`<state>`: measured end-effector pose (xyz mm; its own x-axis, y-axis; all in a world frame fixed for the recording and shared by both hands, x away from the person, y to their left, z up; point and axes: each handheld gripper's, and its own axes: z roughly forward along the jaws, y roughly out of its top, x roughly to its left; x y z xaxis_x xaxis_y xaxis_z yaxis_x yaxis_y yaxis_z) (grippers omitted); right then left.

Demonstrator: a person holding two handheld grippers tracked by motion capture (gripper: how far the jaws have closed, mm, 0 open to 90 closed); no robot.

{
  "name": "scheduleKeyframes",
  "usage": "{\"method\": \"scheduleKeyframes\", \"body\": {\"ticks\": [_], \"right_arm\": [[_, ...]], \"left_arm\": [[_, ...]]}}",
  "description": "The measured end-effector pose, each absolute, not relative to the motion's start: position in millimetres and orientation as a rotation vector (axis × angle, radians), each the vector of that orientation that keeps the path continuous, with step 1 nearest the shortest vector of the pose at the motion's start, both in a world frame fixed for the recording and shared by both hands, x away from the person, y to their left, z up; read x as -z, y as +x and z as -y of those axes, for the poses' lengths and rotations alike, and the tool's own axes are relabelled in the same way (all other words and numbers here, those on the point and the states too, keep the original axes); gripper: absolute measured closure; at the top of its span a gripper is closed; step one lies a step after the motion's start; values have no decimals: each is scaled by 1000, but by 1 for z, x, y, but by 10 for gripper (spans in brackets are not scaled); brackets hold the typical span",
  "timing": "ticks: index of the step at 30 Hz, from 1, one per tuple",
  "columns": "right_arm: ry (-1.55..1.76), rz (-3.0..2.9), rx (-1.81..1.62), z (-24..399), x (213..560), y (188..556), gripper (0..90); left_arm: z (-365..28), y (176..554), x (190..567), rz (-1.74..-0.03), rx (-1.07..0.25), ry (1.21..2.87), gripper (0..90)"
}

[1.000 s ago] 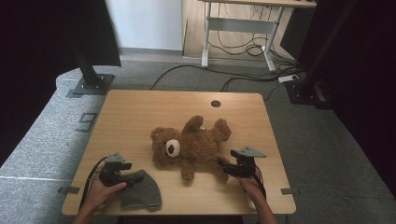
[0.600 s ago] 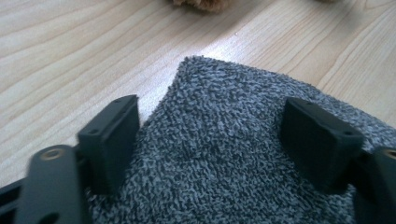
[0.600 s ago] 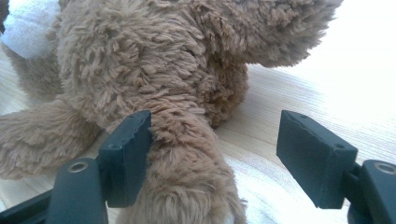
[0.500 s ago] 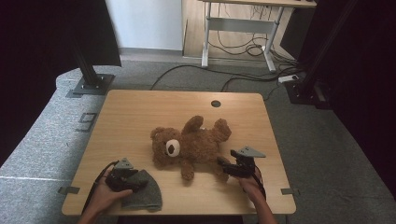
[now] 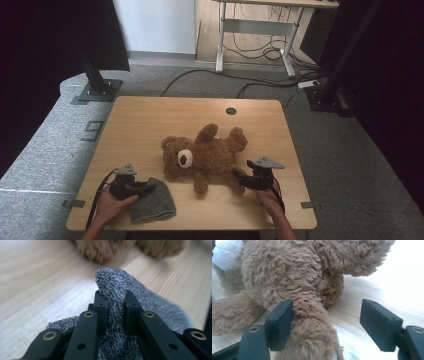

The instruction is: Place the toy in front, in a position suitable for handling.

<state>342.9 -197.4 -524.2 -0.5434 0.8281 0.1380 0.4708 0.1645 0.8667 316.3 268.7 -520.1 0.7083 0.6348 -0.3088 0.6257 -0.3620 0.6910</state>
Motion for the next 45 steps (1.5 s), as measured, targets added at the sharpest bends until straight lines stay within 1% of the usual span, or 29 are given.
{"method": "scheduleKeyframes", "body": {"ticks": [1, 2, 5, 10, 16, 22, 23, 25, 26, 29, 30, 31, 32, 34, 35, 45], "right_arm": [[1234, -2079, -1335, 197, 524, 343, 275], [1233, -2075, -1338, 197, 523, 343, 277], [1236, -2059, -1353, 197, 520, 342, 284], [1209, -2020, -1402, 195, 506, 340, 289], [1182, -1996, -1432, 192, 495, 344, 292], [1140, -1990, -1447, 183, 480, 354, 291], [1142, -1972, -1436, 180, 474, 362, 289], [1149, -1959, -1432, 180, 472, 365, 288], [1174, -1927, -1436, 180, 468, 375, 287], [1182, -1913, -1415, 180, 467, 384, 283], [1228, -1903, -1414, 184, 470, 395, 277], [1228, -1903, -1414, 184, 470, 395, 277], [1272, -1909, -1414, 188, 475, 405, 268], [1290, -1915, -1413, 190, 478, 409, 260], [1324, -1931, -1386, 191, 482, 418, 238], [1378, -1970, -1353, 193, 490, 429, 202]], "left_arm": [[-269, 316, 520, -959, -14, 2072, 759], [-271, 317, 515, -928, -5, 2028, 760], [-273, 320, 507, -904, -13, 1987, 766], [-276, 326, 500, -881, -8, 1923, 770], [-275, 330, 498, -875, -21, 1917, 770], [-276, 330, 493, -858, -16, 1896, 770], [-278, 329, 491, -855, -13, 1883, 770], [-279, 329, 491, -854, -13, 1879, 770], [-280, 329, 490, -854, -14, 1873, 770], [-282, 328, 489, -854, -15, 1870, 769], [-282, 328, 489, -853, -15, 1869, 769], [-283, 328, 489, -851, -15, 1870, 769], [-283, 328, 489, -851, -13, 1866, 768], [-283, 328, 490, -853, -11, 1865, 768], [-284, 329, 490, -854, -11, 1865, 768], [-283, 329, 490, -857, -11, 1855, 766]]}}
